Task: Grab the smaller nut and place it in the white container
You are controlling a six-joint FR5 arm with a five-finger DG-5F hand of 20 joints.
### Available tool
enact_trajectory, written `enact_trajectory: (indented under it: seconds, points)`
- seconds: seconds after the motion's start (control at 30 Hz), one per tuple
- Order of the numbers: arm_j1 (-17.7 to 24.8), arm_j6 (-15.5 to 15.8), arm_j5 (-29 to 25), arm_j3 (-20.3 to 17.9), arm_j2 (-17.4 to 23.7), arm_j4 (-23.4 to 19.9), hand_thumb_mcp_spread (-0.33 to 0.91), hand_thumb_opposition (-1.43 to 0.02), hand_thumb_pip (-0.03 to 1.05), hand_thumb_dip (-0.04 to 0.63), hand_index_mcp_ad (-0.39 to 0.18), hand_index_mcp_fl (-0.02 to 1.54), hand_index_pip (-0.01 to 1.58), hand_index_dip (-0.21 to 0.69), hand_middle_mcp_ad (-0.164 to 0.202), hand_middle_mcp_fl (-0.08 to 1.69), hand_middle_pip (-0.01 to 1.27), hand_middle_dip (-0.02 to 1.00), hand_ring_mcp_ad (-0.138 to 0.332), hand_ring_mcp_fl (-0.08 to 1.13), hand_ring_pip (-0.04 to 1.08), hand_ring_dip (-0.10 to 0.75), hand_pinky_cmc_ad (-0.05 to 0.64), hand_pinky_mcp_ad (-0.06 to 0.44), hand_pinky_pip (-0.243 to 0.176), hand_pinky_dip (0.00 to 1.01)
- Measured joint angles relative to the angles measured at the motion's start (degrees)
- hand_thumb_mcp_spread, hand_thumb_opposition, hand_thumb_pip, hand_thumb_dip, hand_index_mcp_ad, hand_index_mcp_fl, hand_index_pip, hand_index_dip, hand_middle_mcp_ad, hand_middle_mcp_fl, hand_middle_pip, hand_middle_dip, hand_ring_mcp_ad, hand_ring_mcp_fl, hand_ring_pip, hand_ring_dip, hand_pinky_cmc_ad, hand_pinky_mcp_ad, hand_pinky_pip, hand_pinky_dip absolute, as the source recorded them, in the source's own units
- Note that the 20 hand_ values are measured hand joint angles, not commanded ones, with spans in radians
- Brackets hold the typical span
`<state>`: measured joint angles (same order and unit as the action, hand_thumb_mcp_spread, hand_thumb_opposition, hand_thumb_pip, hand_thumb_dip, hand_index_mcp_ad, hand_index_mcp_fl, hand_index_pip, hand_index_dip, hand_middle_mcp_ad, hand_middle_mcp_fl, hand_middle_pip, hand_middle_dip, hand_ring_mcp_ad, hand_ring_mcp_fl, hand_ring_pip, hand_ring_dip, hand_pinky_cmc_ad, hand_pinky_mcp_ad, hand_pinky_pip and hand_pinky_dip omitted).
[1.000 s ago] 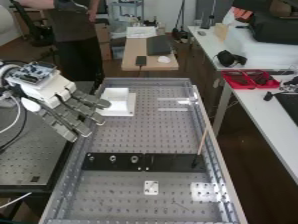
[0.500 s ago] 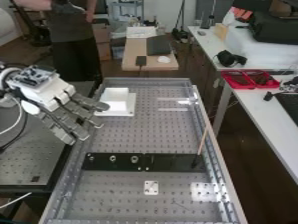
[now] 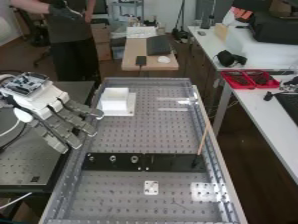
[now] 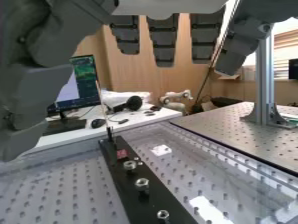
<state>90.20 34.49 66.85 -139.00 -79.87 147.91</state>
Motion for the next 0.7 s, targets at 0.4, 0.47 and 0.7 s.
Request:
enact_trajectory:
  seconds: [0.4,0.47,0.7]
  points:
    - [-1.1,0.2,1.2,-2.6,-2.1,-3.9,0.32,-0.76,0.46,0.08,-0.086,0.06,0.21,-0.182,0.119,0.02,0.16,0.03,0.225,0.02,0.12,-0.047,0.361,0.253,-0.094,0.28]
    - [-1.3,0.2,1.5,-2.9,-2.6,-4.3,0.33,-0.77,0.47,0.079,-0.089,0.06,0.24,-0.182,0.115,0.02,0.15,0.04,0.222,0.02,0.12,-0.047,0.358,0.25,-0.094,0.28]
    - [-2.5,0.1,2.7,-3.8,-4.2,-5.6,0.34,-0.78,0.48,0.113,-0.105,0.05,0.34,-0.182,0.113,0.02,0.15,0.04,0.222,0.02,0.11,-0.047,0.36,0.232,-0.096,0.25]
